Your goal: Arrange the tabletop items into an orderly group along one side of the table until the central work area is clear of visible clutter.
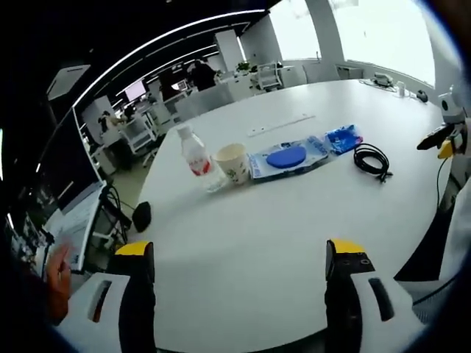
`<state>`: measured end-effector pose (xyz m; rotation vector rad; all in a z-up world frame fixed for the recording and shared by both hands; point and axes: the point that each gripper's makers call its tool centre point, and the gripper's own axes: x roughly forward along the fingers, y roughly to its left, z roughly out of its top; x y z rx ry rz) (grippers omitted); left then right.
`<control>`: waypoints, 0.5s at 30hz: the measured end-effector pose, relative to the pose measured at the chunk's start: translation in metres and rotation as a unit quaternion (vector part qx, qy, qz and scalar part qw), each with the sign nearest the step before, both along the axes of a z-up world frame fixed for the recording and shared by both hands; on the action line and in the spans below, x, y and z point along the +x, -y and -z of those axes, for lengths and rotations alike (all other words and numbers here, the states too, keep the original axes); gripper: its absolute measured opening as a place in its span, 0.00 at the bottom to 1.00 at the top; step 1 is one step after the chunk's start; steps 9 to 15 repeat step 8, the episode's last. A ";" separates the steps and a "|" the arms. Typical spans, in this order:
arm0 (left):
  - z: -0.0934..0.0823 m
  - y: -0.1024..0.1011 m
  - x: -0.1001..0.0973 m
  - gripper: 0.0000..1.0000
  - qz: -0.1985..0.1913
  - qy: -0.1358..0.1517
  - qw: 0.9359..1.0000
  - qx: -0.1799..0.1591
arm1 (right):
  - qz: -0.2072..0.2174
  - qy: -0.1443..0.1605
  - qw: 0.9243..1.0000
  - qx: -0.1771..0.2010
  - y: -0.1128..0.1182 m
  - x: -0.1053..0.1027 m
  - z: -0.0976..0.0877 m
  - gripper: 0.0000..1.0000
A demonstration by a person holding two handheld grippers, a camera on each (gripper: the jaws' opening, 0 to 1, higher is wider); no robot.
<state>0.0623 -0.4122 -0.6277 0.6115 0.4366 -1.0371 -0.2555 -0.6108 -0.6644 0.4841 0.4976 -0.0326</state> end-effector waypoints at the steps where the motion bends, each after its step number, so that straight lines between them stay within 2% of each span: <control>1: 0.000 0.000 0.000 0.99 -0.001 -0.001 1.000 -0.002 | -0.001 0.000 1.000 0.000 -0.001 0.001 0.000 0.63; 15: 0.005 -0.005 -0.002 0.98 -0.014 -0.011 1.000 -0.006 | -0.007 0.001 1.000 0.001 -0.003 0.006 -0.001 0.62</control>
